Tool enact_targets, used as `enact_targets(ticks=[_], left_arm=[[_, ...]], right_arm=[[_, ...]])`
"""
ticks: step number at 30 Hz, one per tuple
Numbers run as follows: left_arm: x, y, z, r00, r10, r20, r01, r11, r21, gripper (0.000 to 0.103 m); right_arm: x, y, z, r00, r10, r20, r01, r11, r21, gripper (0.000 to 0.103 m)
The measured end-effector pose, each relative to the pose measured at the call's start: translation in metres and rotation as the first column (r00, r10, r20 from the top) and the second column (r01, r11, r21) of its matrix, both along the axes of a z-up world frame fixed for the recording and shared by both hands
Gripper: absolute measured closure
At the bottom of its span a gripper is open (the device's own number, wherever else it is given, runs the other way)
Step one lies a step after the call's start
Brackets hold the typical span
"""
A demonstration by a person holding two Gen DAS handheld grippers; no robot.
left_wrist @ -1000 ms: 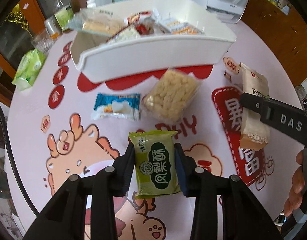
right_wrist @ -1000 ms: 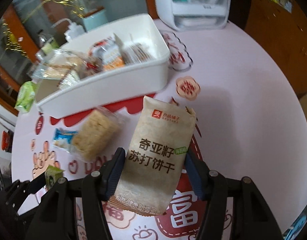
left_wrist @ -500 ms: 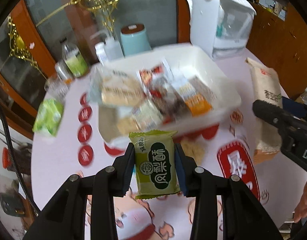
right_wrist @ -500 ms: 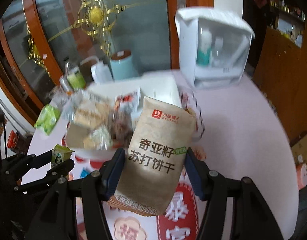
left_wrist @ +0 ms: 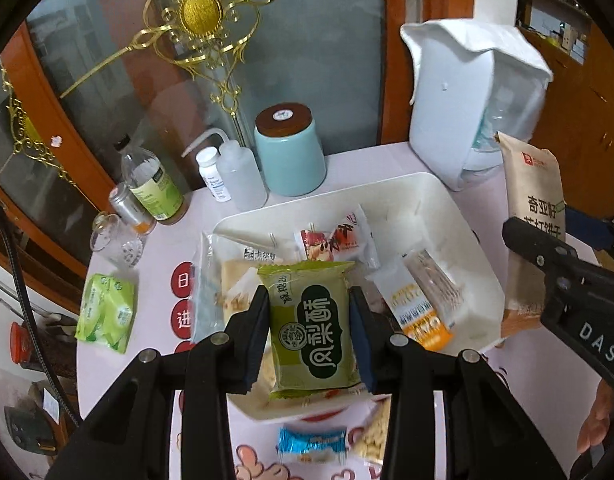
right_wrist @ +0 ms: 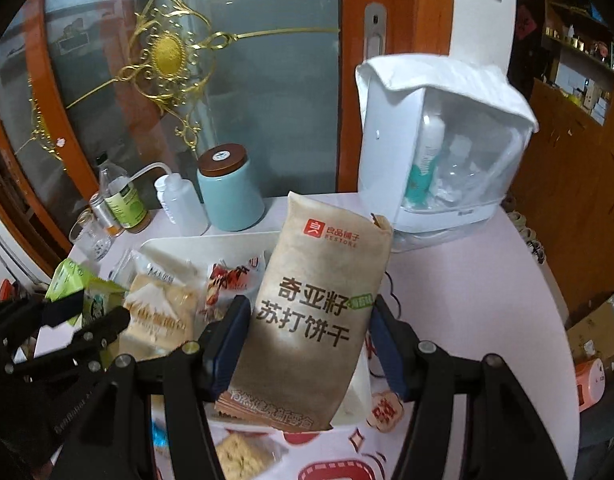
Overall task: Organize snacks
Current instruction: 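Carry both packets into the white tray and open both tools to release them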
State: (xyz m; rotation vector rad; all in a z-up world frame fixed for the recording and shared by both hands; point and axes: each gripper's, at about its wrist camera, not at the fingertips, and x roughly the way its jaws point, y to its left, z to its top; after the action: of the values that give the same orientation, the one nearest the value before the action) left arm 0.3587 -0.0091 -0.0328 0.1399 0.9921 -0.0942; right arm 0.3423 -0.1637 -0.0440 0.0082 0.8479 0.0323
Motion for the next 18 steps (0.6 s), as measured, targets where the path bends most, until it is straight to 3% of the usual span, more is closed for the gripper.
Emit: enact_targets(ticks=[3, 4, 5, 6, 7, 9, 18], left_arm=[[0.017, 0.001, -0.019, 1.000, 0.011, -0.030, -0.011, 1.000, -0.008, 0.065], [0.021, 0.001, -0.023, 0.999, 0.013, -0.036, -0.013, 1.000, -0.007, 0.059], [0.025, 0.000, -0.029, 0.999, 0.014, -0.043, -0.014, 1.000, -0.003, 0.052], [0.030, 0.000, -0.035, 0.998, 0.020, -0.051, -0.020, 1.000, 0.006, 0.030], [0.031, 0.001, -0.037, 0.999, 0.030, -0.045, -0.029, 0.999, 0.014, 0.017], [0.033, 0.001, -0.039, 0.999, 0.032, -0.017, -0.032, 0.999, 0.019, 0.016], [0.034, 0.005, -0.042, 0.999, 0.024, -0.031, -0.023, 1.000, 0.019, 0.016]], right_arm=[[0.023, 0.005, -0.013, 1.000, 0.005, -0.019, -0.006, 1.000, -0.026, 0.042], [0.030, 0.007, -0.017, 0.999, 0.010, -0.034, -0.010, 1.000, -0.024, 0.042], [0.034, 0.007, -0.019, 0.999, 0.011, -0.042, -0.012, 1.000, -0.020, 0.042], [0.038, 0.008, -0.021, 0.999, 0.012, -0.046, -0.012, 1.000, -0.015, 0.042], [0.042, 0.010, -0.023, 0.999, 0.017, -0.045, -0.018, 1.000, -0.014, 0.042], [0.047, 0.014, -0.023, 0.999, 0.026, -0.040, -0.027, 0.999, -0.023, 0.042], [0.042, 0.026, -0.014, 0.996, 0.086, -0.014, -0.087, 0.996, -0.036, 0.042]])
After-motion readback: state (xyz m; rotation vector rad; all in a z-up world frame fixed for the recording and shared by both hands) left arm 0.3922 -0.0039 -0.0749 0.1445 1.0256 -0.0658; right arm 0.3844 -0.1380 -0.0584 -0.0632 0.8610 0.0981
